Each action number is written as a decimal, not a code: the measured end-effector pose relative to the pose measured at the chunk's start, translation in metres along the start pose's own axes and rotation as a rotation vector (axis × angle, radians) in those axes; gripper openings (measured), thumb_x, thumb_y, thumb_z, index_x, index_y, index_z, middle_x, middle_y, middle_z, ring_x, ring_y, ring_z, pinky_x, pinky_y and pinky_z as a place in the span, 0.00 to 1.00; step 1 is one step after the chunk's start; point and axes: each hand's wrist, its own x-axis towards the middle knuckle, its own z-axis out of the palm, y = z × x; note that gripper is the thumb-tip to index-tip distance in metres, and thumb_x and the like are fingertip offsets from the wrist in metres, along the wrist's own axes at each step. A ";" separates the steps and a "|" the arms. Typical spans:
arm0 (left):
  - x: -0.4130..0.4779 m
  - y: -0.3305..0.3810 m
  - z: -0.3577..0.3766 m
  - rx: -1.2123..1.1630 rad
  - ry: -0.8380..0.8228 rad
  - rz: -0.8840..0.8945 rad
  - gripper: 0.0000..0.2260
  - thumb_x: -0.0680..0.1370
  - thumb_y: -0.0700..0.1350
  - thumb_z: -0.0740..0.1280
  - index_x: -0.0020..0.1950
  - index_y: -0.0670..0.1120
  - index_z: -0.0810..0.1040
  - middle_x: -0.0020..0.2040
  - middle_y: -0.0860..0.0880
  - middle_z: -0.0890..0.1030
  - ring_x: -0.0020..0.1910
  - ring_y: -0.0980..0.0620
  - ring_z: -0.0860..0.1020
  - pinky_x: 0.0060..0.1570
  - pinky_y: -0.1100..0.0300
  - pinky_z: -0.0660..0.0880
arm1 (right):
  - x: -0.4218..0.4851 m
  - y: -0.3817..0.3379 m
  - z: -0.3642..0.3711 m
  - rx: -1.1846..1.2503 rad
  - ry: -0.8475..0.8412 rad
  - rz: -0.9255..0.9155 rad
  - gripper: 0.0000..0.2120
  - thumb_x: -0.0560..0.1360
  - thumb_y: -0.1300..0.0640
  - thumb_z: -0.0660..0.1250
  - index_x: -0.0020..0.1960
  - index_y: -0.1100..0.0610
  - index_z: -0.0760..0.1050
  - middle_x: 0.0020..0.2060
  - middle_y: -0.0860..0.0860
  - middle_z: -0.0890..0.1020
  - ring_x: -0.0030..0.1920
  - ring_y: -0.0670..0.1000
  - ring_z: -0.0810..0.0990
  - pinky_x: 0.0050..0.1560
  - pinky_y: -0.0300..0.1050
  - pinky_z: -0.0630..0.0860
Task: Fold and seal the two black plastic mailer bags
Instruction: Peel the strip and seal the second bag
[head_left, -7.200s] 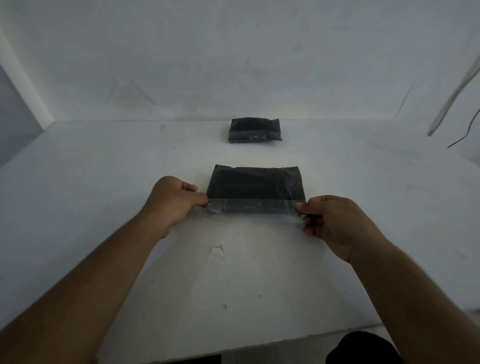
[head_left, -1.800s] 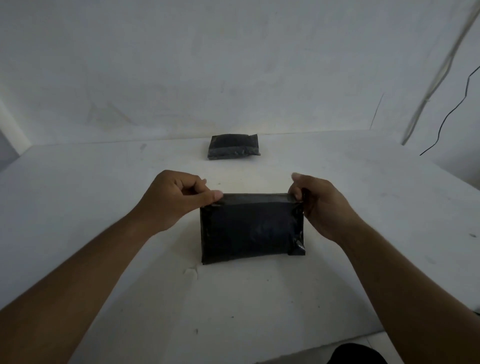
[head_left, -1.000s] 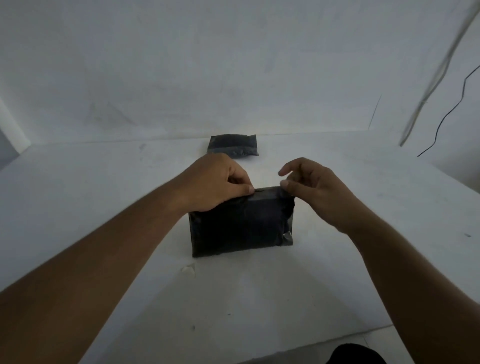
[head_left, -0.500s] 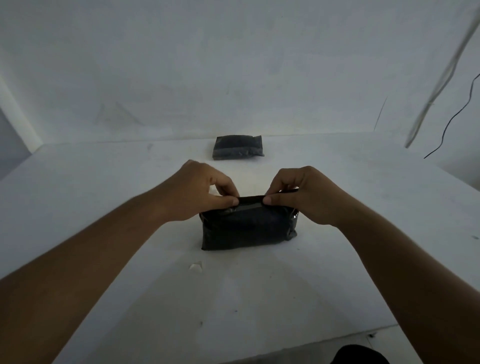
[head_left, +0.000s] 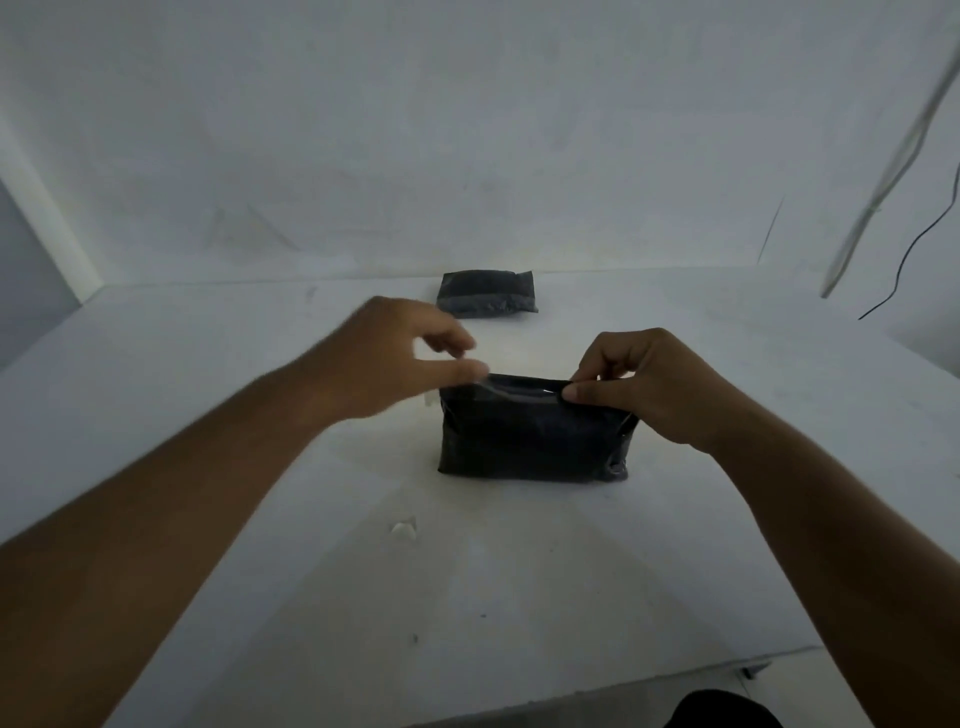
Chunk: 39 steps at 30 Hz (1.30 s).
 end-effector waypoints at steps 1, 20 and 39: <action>0.004 0.005 0.008 -0.019 -0.042 -0.017 0.15 0.70 0.60 0.75 0.52 0.54 0.85 0.45 0.60 0.84 0.47 0.64 0.80 0.47 0.69 0.74 | 0.000 -0.002 0.002 -0.002 0.000 -0.001 0.06 0.68 0.51 0.78 0.37 0.50 0.82 0.37 0.64 0.80 0.36 0.55 0.72 0.40 0.47 0.69; 0.015 -0.053 -0.005 0.564 0.117 0.392 0.17 0.82 0.51 0.55 0.42 0.45 0.77 0.39 0.48 0.80 0.40 0.47 0.75 0.42 0.51 0.71 | -0.015 0.014 -0.018 0.014 -0.008 0.068 0.04 0.72 0.55 0.76 0.39 0.51 0.83 0.37 0.55 0.84 0.43 0.62 0.82 0.49 0.56 0.78; 0.010 -0.011 0.027 -0.017 -0.076 0.044 0.04 0.79 0.46 0.69 0.48 0.54 0.82 0.43 0.59 0.82 0.42 0.55 0.79 0.41 0.60 0.75 | 0.017 -0.033 0.008 -0.473 -0.139 -0.065 0.14 0.73 0.37 0.67 0.50 0.46 0.81 0.44 0.41 0.80 0.44 0.41 0.76 0.41 0.37 0.69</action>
